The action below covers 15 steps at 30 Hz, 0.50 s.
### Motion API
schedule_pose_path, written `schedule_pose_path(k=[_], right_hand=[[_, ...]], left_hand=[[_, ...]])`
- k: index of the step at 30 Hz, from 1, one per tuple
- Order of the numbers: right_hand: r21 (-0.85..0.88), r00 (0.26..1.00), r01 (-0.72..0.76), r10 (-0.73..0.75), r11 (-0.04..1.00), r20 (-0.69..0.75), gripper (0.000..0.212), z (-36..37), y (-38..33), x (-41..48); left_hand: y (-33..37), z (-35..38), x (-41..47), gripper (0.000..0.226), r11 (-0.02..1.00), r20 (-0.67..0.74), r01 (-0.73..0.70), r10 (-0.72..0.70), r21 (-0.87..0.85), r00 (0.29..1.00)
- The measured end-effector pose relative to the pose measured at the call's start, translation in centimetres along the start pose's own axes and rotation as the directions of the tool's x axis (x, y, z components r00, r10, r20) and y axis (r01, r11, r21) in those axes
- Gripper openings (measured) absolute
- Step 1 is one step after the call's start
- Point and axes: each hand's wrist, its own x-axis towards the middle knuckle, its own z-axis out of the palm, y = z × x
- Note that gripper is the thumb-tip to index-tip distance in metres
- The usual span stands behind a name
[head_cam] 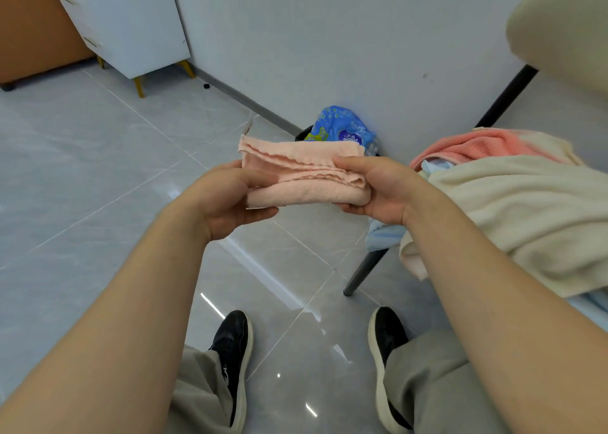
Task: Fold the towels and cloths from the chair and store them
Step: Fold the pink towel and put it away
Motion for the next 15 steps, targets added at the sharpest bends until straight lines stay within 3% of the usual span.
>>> schedule_pose_path(k=[4,8,12,15], right_hand=[[-0.004,0.996,0.089,-0.089,0.996,-0.017,0.031,0.6,-0.3,-4.7],[0.132,0.985,0.146,-0.156,0.980,0.073,0.053,0.1,-0.1,-11.6],[0.352,0.943,0.148,-0.239,0.924,0.232,0.049,-0.8,0.0,-19.5],[0.339,0.938,0.169,-0.257,0.925,0.234,0.041,-1.1,0.6,-24.0]], left_hand=[[0.4,0.7,-4.4,0.043,0.996,0.079,-0.063,0.068,-0.069,0.995],[0.9,1.6,-10.7,0.056,0.981,0.143,-0.155,0.171,-0.115,0.975],[1.9,2.6,-17.7,0.049,0.968,0.220,-0.189,0.223,-0.164,0.950],[1.9,3.2,-21.9,0.048,0.966,0.260,-0.133,0.190,-0.223,0.947]])
